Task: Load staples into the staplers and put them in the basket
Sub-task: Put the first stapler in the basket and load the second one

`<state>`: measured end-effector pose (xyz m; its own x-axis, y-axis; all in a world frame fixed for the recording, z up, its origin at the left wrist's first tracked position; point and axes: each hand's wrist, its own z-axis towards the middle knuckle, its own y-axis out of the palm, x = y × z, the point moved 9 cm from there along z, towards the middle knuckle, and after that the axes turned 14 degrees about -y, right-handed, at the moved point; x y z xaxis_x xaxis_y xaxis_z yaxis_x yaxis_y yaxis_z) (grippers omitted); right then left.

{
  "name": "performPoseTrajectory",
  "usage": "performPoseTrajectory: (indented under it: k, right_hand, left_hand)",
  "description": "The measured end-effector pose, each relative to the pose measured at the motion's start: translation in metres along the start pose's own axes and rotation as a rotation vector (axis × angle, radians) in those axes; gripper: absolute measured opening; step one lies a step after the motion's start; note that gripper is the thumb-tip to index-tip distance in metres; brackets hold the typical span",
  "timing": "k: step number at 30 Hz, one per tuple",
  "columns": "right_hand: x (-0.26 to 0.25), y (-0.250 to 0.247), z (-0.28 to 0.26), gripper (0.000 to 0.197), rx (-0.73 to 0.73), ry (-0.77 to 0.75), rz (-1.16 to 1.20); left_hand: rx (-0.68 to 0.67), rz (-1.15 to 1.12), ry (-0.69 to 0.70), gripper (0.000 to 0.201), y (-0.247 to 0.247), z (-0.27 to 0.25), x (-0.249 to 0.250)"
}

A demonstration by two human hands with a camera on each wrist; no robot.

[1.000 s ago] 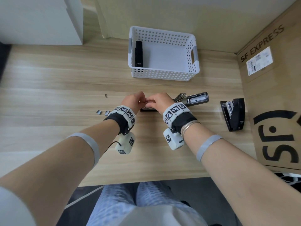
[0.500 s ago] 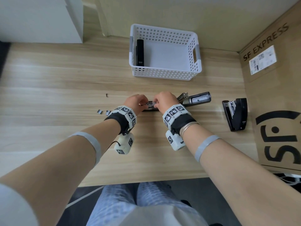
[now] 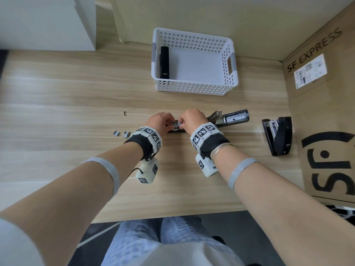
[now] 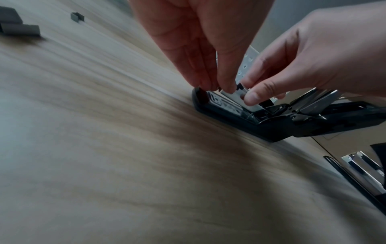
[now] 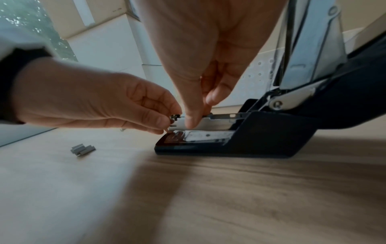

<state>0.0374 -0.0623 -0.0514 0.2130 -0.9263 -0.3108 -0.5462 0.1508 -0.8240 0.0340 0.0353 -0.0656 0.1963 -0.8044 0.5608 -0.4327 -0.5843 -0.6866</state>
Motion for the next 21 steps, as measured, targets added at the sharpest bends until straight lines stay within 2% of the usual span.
performPoseTrajectory:
  k: [6,21]
  right_hand:
    - [0.0003,0.0012,0.0021,0.025,-0.073,-0.018,0.022]
    - [0.0079,-0.0065,0.0055,0.02,0.02,0.026,0.094]
  left_hand:
    - [0.004,0.008,-0.004,0.024,0.001,0.0012,-0.0001]
    - [-0.012,0.02,0.004,0.025,0.0026,0.0031,-0.0016]
